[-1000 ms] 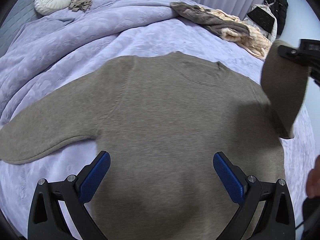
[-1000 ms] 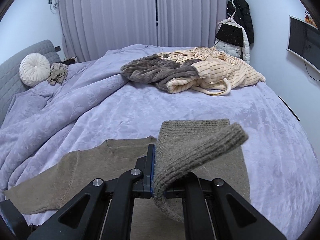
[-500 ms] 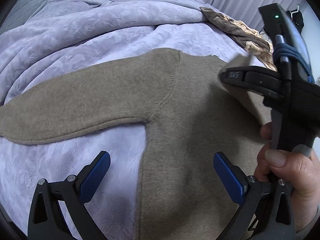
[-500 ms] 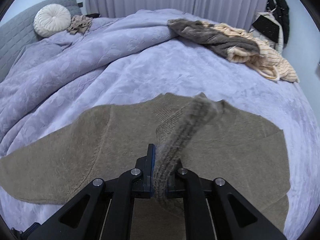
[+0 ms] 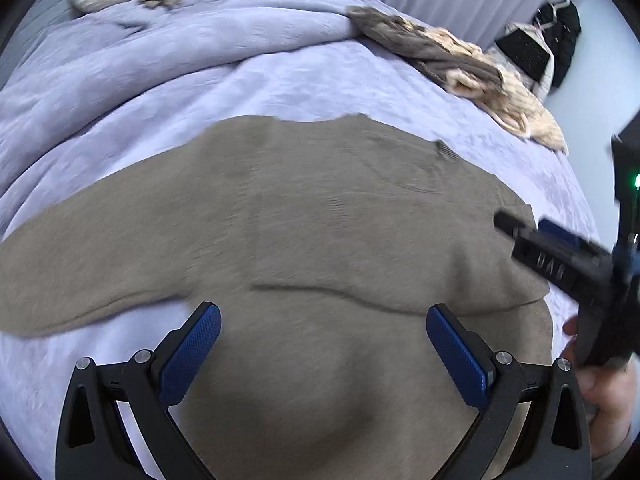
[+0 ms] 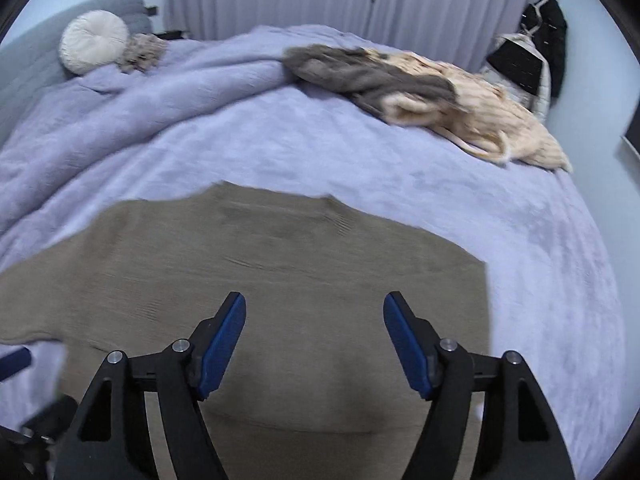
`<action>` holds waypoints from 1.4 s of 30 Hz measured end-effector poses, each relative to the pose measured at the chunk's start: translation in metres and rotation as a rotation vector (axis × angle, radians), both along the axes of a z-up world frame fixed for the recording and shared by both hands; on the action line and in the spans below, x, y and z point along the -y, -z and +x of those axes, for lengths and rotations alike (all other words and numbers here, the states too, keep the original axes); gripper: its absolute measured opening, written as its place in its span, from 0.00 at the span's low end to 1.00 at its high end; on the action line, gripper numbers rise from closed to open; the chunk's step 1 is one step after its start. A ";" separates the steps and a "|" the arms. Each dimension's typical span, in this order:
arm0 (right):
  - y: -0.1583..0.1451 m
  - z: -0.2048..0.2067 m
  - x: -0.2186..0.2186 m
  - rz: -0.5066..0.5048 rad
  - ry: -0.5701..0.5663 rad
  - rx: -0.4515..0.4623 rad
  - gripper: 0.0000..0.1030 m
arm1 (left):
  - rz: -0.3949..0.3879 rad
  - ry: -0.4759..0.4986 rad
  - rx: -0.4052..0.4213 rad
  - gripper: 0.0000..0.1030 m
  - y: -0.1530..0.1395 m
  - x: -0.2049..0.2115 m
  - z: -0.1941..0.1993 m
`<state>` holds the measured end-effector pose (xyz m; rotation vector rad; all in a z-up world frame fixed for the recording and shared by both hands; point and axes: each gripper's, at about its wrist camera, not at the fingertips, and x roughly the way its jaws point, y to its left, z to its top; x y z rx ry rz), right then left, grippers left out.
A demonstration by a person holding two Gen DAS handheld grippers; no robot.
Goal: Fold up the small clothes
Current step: 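Move the left tool to the cuff of the other sleeve, then close the left tool on the other ribbed sleeve cuff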
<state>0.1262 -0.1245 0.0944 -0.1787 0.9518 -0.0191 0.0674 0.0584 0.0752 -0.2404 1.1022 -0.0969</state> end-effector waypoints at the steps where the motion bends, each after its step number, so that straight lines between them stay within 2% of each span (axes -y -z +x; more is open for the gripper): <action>1: 0.010 0.002 0.018 0.002 0.038 -0.027 0.73 | -0.006 0.023 0.000 1.00 0.003 0.014 0.013; 4: 0.032 0.005 0.053 0.072 0.091 -0.092 0.73 | -0.024 0.049 -0.026 1.00 0.015 0.043 0.044; 6: 0.043 0.006 0.058 0.095 0.069 -0.108 0.72 | -0.019 0.064 -0.030 1.00 0.025 0.056 0.057; 7: 0.048 0.009 0.057 0.090 0.052 -0.114 0.72 | 0.005 0.078 -0.044 1.00 0.035 0.062 0.064; 9: 0.062 0.014 0.058 0.041 0.038 -0.131 0.73 | 0.122 0.058 -0.110 1.00 0.060 0.064 0.074; 10: 0.066 0.015 0.062 0.026 0.032 -0.137 0.75 | 0.154 0.068 -0.115 1.00 0.069 0.063 0.073; 12: 0.066 0.014 0.073 0.019 0.032 -0.120 0.75 | 0.167 0.098 -0.064 1.00 0.068 0.063 0.067; 14: 0.060 0.011 0.088 -0.006 0.089 -0.106 0.75 | 0.197 0.107 -0.057 1.00 0.065 0.066 0.063; 16: 0.055 0.005 0.099 0.057 0.126 -0.095 0.77 | 0.205 0.094 -0.065 1.00 0.063 0.067 0.060; 18: 0.056 -0.001 0.090 0.081 0.078 -0.106 0.77 | 0.199 0.067 -0.080 1.00 0.057 0.063 0.054; 19: 0.059 -0.003 0.080 0.061 0.036 -0.119 0.77 | 0.196 0.055 -0.083 1.00 0.054 0.060 0.049; 22: 0.060 -0.015 0.062 -0.038 0.005 -0.110 0.77 | 0.143 0.009 -0.050 1.00 0.037 0.035 0.017; 25: 0.038 -0.037 0.059 0.051 0.019 -0.051 0.77 | 0.078 -0.078 -0.025 1.00 0.025 -0.010 -0.018; 27: 0.028 -0.051 0.051 0.074 0.005 -0.035 0.77 | 0.030 -0.188 -0.016 1.00 0.021 -0.057 -0.043; 29: 0.023 -0.065 0.034 0.068 -0.034 -0.031 0.77 | 0.015 -0.312 -0.013 1.00 0.023 -0.107 -0.065; 34: 0.025 -0.090 -0.012 0.034 -0.135 -0.049 0.77 | -0.043 -0.639 -0.002 1.00 0.045 -0.244 -0.116; 35: 0.027 -0.093 -0.022 0.026 -0.151 -0.057 0.77 | -0.082 -0.682 0.000 1.00 0.052 -0.266 -0.122; 37: 0.031 -0.100 -0.039 0.009 -0.184 -0.072 0.77 | -0.226 -0.748 0.026 1.00 0.070 -0.310 -0.132; 38: 0.032 -0.105 -0.047 -0.003 -0.200 -0.074 0.77 | -0.336 -0.780 0.061 1.00 0.079 -0.334 -0.136; 40: 0.033 -0.111 -0.063 -0.033 -0.231 -0.075 0.77 | -0.507 -0.813 0.150 1.00 0.089 -0.365 -0.139; 42: 0.034 -0.115 -0.075 -0.056 -0.256 -0.077 0.77 | -0.571 -0.869 0.205 1.00 0.096 -0.387 -0.137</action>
